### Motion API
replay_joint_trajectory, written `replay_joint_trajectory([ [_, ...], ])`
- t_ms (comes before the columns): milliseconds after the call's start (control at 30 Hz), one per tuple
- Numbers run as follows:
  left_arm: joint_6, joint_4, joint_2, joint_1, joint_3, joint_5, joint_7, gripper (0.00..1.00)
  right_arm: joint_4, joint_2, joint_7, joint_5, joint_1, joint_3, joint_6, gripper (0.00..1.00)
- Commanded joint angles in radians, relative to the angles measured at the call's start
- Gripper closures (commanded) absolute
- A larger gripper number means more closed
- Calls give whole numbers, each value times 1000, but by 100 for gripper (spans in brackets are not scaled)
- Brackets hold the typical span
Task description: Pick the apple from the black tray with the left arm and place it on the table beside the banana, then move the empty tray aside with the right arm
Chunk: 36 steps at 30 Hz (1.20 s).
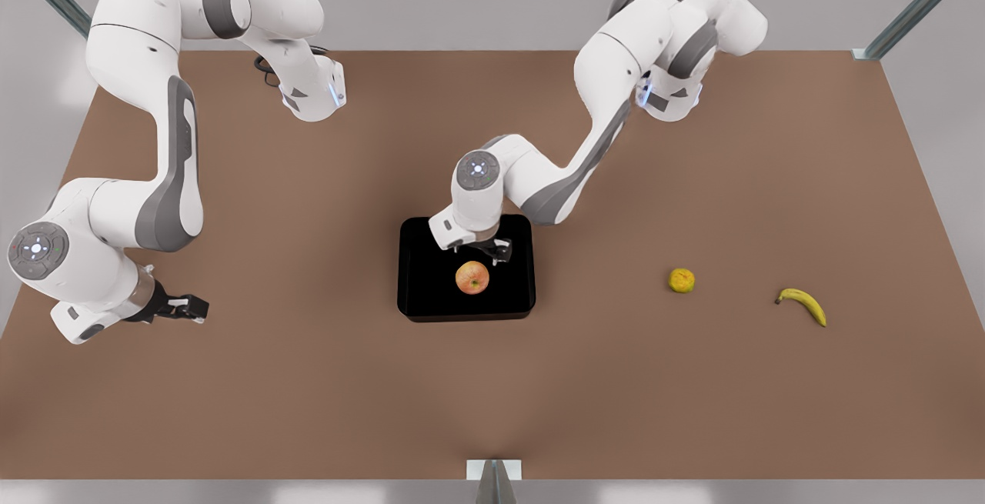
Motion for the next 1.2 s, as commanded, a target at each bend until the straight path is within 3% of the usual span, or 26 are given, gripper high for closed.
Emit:
replay_joint_trajectory([
  [0,47,-4,23,-11,0,47,-766,0,1,-1,-2,1,1,0,-11,0],
  [533,211,-51,114,-14,0,76,-678,0,1,-1,-2,-2,1,1,-11,0],
  [1167,268,-51,172,-22,0,136,-680,0,1,-1,-2,-2,-1,0,-11,0],
])
